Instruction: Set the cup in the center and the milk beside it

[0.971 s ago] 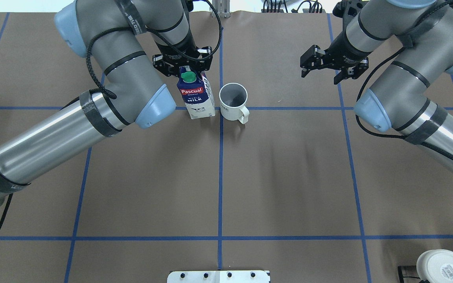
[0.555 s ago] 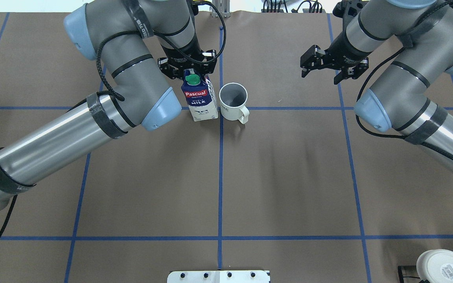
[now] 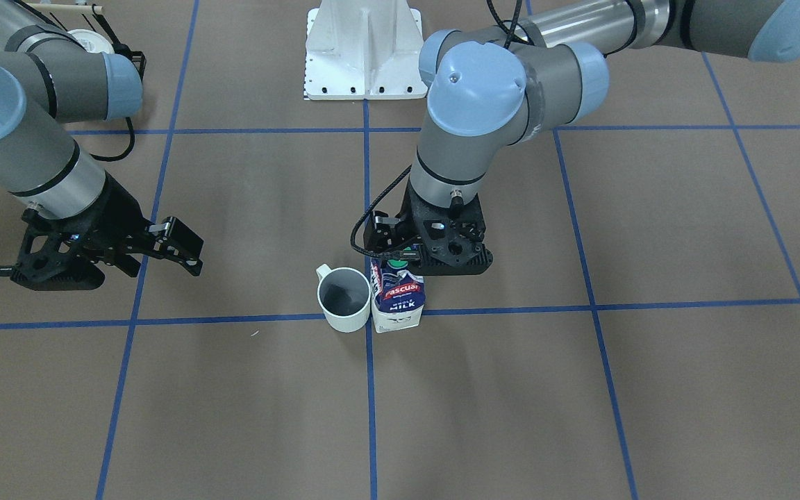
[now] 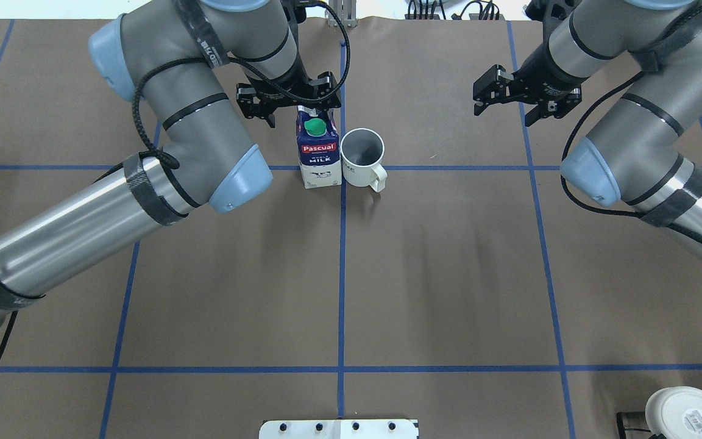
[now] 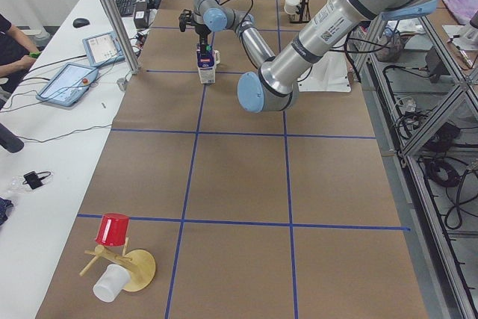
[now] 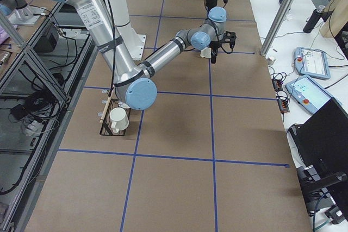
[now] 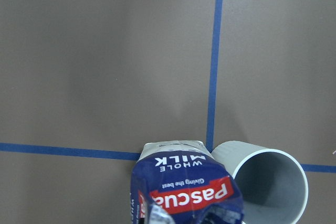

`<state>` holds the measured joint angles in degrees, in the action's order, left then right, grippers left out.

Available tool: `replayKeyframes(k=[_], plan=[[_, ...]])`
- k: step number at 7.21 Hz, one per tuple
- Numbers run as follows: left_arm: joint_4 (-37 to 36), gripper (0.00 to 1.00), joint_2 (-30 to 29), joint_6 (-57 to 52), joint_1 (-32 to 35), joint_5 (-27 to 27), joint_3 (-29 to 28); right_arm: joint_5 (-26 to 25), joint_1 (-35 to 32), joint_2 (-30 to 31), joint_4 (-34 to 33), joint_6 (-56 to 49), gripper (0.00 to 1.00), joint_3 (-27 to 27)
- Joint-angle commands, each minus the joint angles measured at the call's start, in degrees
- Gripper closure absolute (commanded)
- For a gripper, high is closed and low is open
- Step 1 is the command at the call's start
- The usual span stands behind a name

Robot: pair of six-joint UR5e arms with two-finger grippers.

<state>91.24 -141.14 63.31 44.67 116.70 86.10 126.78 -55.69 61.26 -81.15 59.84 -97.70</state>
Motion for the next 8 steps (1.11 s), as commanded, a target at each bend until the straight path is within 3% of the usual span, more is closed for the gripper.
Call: replayKeyframes(k=[1, 3, 4, 6, 8], plan=[[-0.8, 0.02, 7.6, -2.8, 3.6, -1.1, 8.7, -0.8, -1.3, 0.9, 0.7, -0.3, 0.00, -1.1], [-5.4, 0.02, 17.9, -12.5, 13.5, 3.8, 19.0, 0.6, -6.0, 2.7, -0.2, -1.3, 0.00, -1.8], [-6.9, 0.02, 23.7, -17.8, 20.1, 6.4, 21.1, 1.1, -8.4, 6.0, -0.2, -6.2, 0.00, -3.0], [-5.0, 0.02, 36.2, -26.6, 29.8, 13.4, 21.4, 2.7, -13.8, 18.3, 0.1, -18.7, 0.00, -7.0], [3.4, 0.02, 49.9, -35.8, 33.4, 13.2, 20.7, 1.1, -15.1, 29.3, 0.6, -19.1, 0.00, -8.9]])
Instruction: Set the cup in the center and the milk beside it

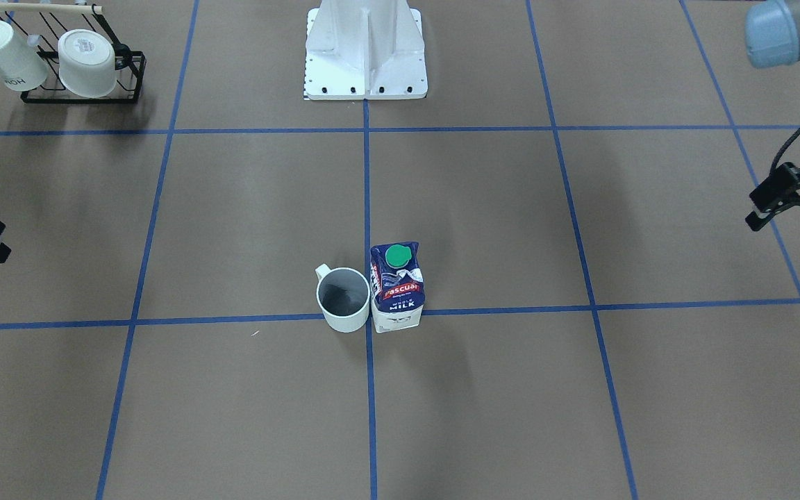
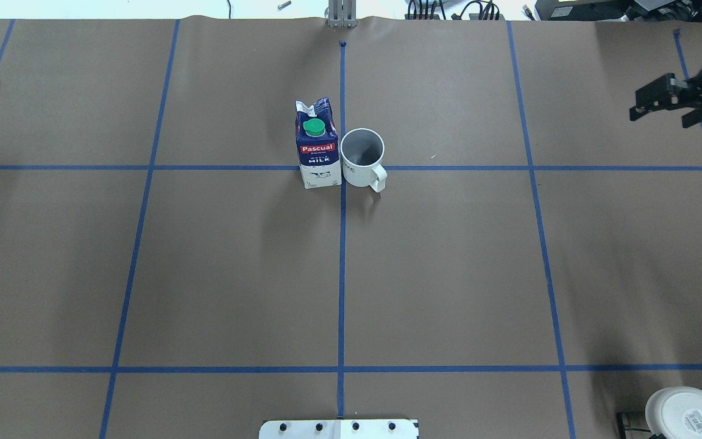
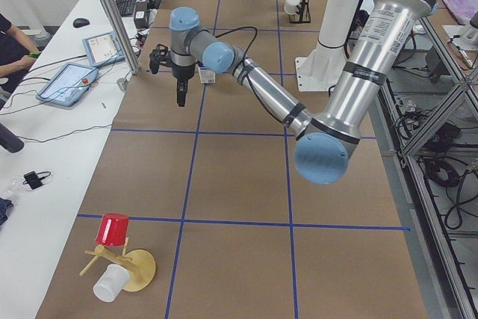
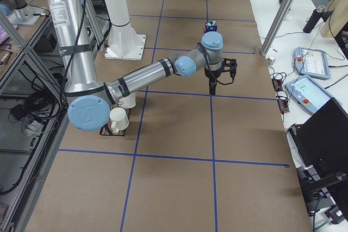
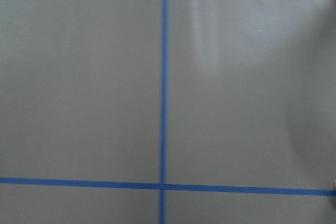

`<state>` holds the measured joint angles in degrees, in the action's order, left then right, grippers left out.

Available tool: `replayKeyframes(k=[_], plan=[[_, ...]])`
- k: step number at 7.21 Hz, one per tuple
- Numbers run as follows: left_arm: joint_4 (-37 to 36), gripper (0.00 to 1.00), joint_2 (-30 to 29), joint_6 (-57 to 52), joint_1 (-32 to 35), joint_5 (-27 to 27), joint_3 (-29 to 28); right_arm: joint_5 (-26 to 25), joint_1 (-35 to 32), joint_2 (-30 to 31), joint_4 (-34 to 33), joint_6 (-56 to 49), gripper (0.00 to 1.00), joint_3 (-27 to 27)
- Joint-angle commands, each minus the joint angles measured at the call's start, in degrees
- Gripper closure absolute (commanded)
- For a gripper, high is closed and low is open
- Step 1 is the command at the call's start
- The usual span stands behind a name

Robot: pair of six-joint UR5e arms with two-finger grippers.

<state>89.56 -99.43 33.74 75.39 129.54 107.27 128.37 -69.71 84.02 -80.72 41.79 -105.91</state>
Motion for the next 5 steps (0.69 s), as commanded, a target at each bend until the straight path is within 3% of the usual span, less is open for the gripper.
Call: replayKeyframes(k=[1, 3, 5], plan=[[6.1, 0.02, 12.5, -14.2, 4.5, 0.4, -1.9, -0.5, -2.4, 7.2, 0.1, -1.4, 0.00, 0.7], [6.1, 0.02, 12.9, -25.8, 10.8, 1.1, -11.3, 0.0, -5.2, 7.6, -0.2, -1.8, 0.00, 5.3], [6.2, 0.02, 13.1, -26.2, 11.1, 1.1, -13.6, 2.9, -10.6, 7.5, -0.6, -12.8, 0.00, 12.3]])
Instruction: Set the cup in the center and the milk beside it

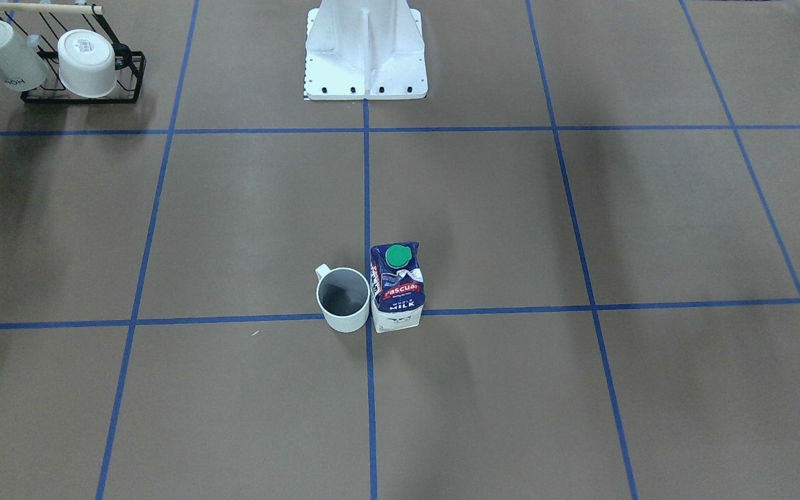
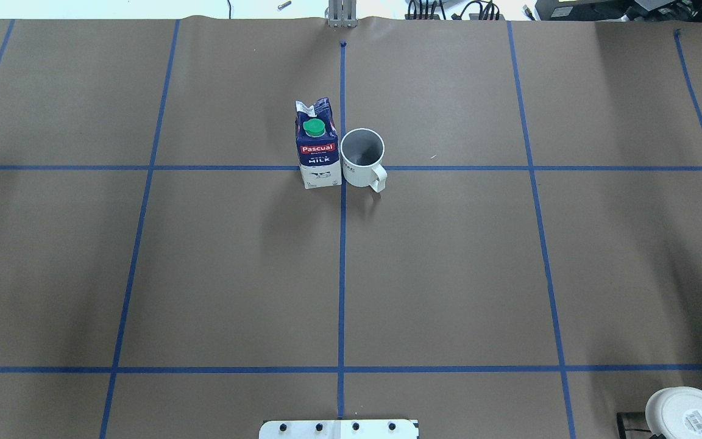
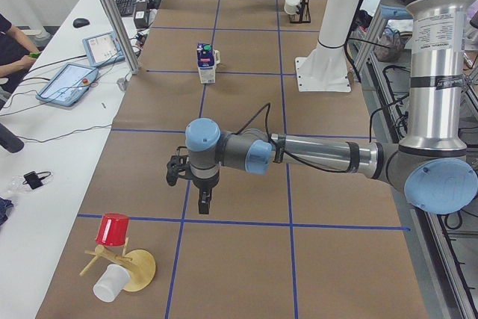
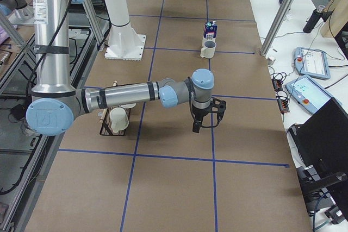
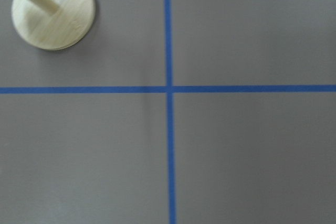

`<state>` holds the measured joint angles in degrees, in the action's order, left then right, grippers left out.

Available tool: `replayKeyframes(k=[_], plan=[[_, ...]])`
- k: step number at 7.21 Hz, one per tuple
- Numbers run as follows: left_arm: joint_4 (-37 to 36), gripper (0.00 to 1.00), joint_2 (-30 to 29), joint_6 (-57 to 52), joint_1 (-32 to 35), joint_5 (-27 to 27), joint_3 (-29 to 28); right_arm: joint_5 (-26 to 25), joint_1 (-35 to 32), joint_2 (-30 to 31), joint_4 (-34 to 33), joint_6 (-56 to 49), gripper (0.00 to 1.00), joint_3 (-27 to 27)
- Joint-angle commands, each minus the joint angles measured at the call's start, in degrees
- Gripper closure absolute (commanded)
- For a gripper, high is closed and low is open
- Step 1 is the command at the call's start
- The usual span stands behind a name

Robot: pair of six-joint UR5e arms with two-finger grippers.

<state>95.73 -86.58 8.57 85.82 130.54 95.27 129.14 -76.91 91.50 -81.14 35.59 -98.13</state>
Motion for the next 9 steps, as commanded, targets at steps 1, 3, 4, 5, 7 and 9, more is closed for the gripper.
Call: replayKeyframes(k=[1, 3, 4, 5, 7, 9], plan=[[0.0, 0.02, 0.4, -1.0, 0.8, 0.1, -1.9, 5.3, -7.7, -0.4, -0.3, -14.8, 0.00, 8.5], [0.0, 0.02, 0.2, -0.6, 0.7, 0.2, -1.9, 6.2, -12.8, -2.5, -12.7, -25.2, 0.00, 7.8], [0.0, 0.02, 0.2, -0.6, 0.7, 0.2, -1.9, 6.1, -14.0, -3.7, -16.7, -31.5, 0.00, 8.0], [0.0, 0.02, 0.2, -0.6, 0.7, 0.2, -1.9, 6.1, -14.3, -3.7, -17.1, -31.6, 0.00, 7.7], [0.0, 0.02, 0.2, -0.6, 0.7, 0.2, -2.0, 6.1, -14.3, -3.8, -17.1, -31.5, 0.00, 7.7], [-0.1, 0.02, 0.1, -0.6, 0.7, 0.2, -1.8, 6.1, -14.3, -3.5, -16.9, -31.5, 0.00, 7.7]])
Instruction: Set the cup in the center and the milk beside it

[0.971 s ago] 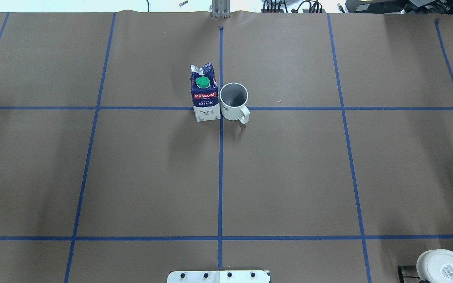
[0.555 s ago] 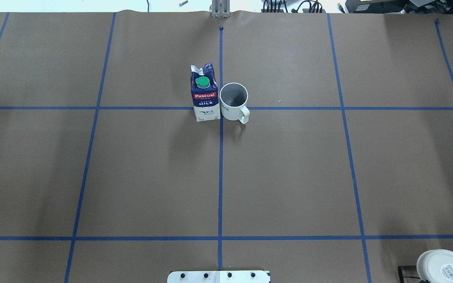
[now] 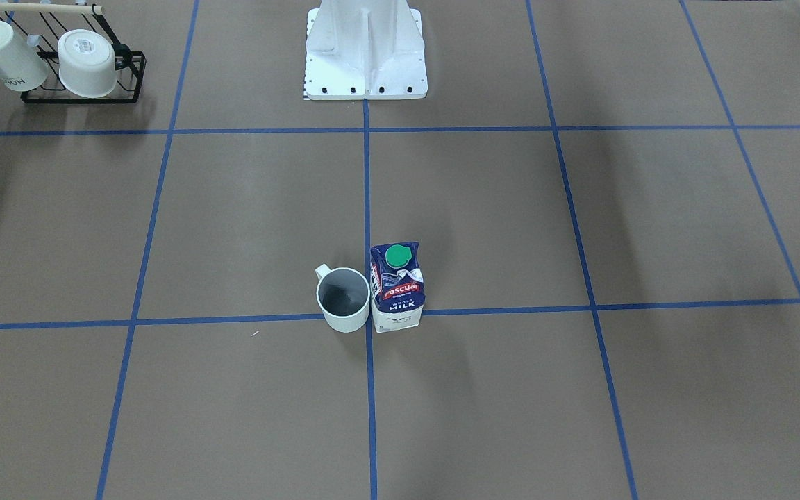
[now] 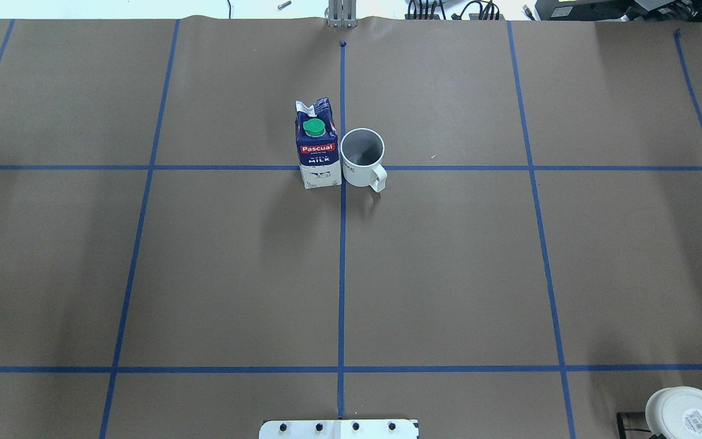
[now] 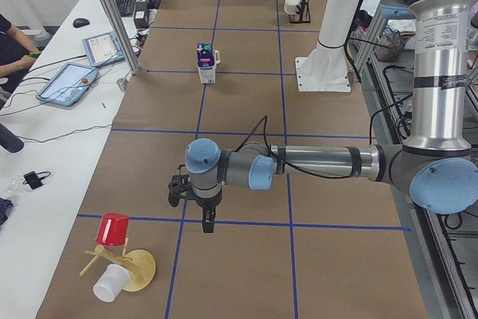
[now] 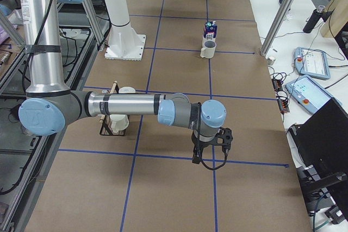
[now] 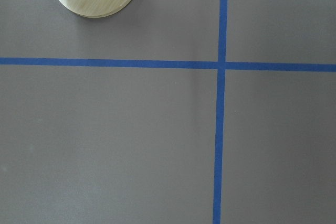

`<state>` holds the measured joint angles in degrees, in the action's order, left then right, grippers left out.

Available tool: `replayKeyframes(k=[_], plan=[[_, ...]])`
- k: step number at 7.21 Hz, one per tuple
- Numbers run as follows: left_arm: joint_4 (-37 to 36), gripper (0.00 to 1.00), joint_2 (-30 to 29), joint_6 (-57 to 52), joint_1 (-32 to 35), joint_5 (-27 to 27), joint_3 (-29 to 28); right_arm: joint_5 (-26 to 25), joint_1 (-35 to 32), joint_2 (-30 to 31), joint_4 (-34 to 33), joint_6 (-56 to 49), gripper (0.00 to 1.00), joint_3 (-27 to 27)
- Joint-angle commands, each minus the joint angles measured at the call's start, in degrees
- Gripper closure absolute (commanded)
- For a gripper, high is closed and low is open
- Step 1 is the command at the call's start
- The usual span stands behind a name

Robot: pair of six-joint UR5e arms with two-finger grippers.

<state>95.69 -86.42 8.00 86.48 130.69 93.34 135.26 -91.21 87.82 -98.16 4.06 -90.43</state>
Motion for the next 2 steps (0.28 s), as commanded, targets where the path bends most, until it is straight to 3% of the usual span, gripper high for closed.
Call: replayKeyframes(k=[1, 2], plan=[[-0.1, 0.02, -0.1, 0.0, 0.0, 0.0, 0.0, 0.0, 0.0, 0.4, 0.2, 0.0, 0.00, 0.0], [0.0, 0.02, -0.1, -0.1, 0.0, -0.1, -0.2, 0.0, 0.0, 0.5, 0.3, 0.0, 0.00, -0.3]])
